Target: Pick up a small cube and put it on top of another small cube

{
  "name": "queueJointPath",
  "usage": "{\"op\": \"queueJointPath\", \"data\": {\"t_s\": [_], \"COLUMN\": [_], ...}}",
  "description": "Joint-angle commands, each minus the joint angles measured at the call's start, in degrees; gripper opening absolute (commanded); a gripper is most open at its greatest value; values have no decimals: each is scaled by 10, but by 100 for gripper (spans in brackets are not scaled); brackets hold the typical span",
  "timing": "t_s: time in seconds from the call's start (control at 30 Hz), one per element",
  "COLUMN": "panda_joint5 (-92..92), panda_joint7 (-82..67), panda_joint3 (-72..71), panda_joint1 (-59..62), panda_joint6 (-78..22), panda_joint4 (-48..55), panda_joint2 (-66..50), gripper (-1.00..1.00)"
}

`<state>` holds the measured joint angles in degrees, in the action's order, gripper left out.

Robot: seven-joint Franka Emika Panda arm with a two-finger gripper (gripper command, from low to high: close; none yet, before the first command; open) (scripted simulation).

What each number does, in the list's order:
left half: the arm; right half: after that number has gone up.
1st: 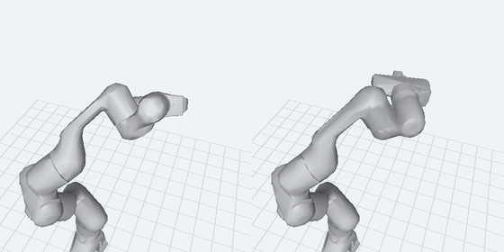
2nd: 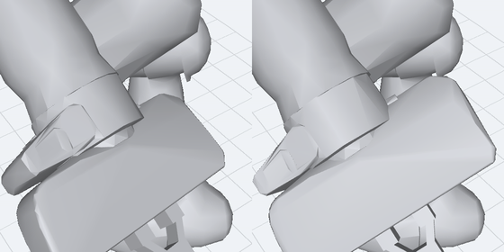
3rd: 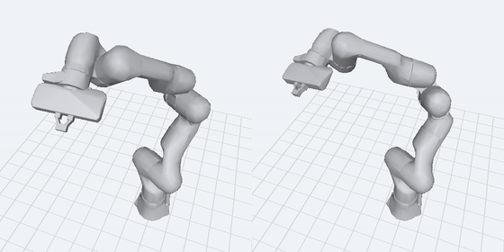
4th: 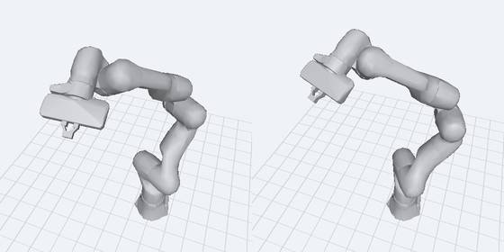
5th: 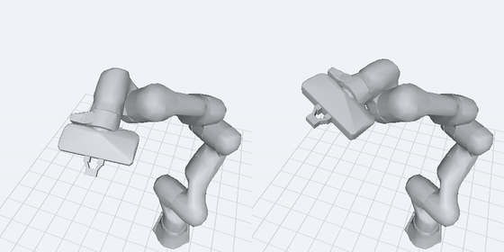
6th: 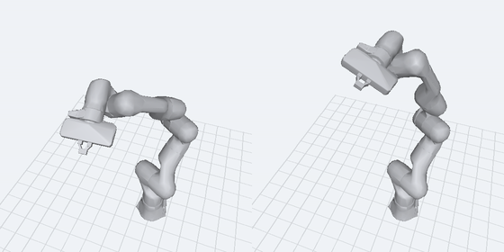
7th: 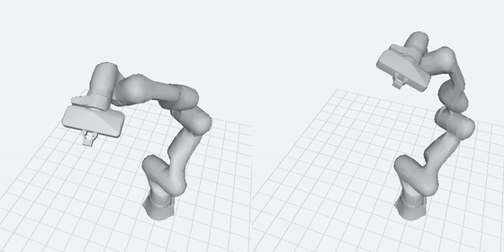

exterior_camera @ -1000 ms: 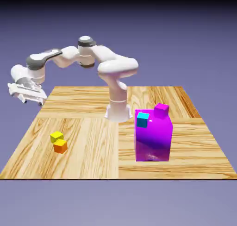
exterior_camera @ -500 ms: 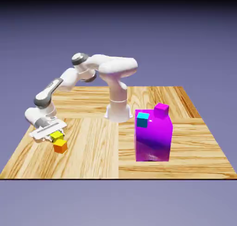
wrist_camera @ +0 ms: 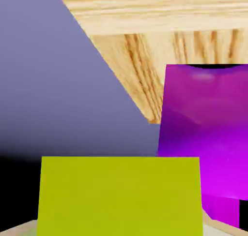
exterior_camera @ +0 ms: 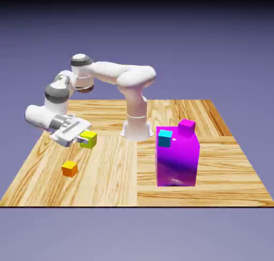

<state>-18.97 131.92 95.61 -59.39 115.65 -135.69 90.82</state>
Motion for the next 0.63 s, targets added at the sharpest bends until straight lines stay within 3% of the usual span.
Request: {"op": "queueJointPath", "data": {"t_s": [0.0, 0.3, 0.5, 0.53, 0.6], "panda_joint5": [-2, -18, -117, -117, -92], "panda_joint7": [18, 182, 228, 228, 219], "panda_joint3": [-8, -74, 2, 2, -15], "panda_joint1": [-21, -206, -264, -264, -250], "panda_joint6": [10, 104, 188, 188, 168], "panda_joint4": [-17, -169, -202, -202, -196], "panda_joint2": [5, 47, 83, 83, 76], "gripper": [-100, -100, -100, 100, 100]}}
